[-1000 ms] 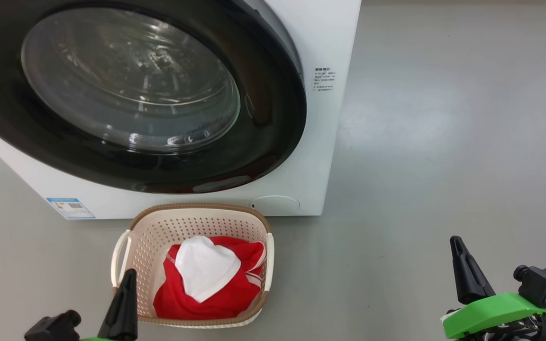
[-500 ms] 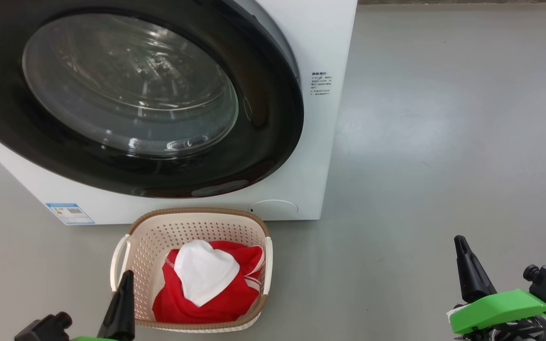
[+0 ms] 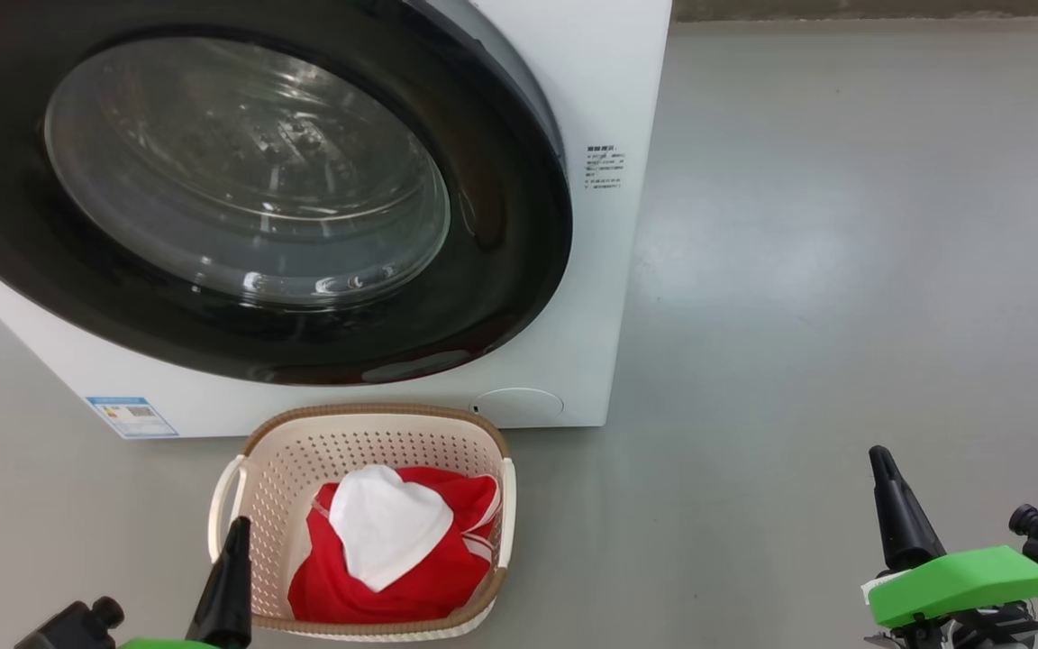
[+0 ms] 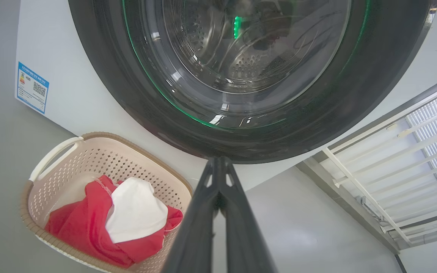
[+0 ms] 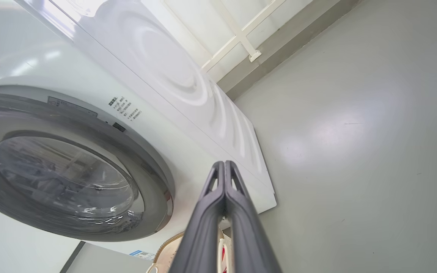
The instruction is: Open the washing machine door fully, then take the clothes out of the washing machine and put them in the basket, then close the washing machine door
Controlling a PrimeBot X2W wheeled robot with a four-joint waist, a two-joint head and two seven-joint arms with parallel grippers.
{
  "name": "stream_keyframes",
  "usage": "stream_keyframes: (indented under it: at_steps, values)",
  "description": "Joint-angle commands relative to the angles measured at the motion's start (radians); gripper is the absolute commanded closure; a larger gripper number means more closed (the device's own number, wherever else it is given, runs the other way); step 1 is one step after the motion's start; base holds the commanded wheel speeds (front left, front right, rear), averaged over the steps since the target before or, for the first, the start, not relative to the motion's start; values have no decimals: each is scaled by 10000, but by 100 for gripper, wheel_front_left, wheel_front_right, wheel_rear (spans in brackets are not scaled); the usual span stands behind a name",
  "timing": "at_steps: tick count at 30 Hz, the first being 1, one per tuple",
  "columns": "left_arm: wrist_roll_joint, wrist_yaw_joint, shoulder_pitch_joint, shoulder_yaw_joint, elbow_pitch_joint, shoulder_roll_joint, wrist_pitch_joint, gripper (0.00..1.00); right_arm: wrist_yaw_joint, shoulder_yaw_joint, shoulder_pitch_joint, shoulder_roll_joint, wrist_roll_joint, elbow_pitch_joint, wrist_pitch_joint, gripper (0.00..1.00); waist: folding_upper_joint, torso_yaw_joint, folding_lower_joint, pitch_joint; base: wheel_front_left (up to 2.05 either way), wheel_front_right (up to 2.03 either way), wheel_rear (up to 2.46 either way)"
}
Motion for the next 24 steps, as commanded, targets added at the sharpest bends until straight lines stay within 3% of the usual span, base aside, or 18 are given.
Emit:
stream_keyframes:
  at_steps: [1,24]
  values:
    - [-272,-29,-361,232,-269,144,87,100,-5,59,-268,-189,278,-288,47,100,0,-8,-1,-17,0,0,0]
    - [-2677,-43,-463,394,-341,178,737,100,-7,11,-393,-300,2639,-459,665,100,0,-107,-1,-264,0,0,0]
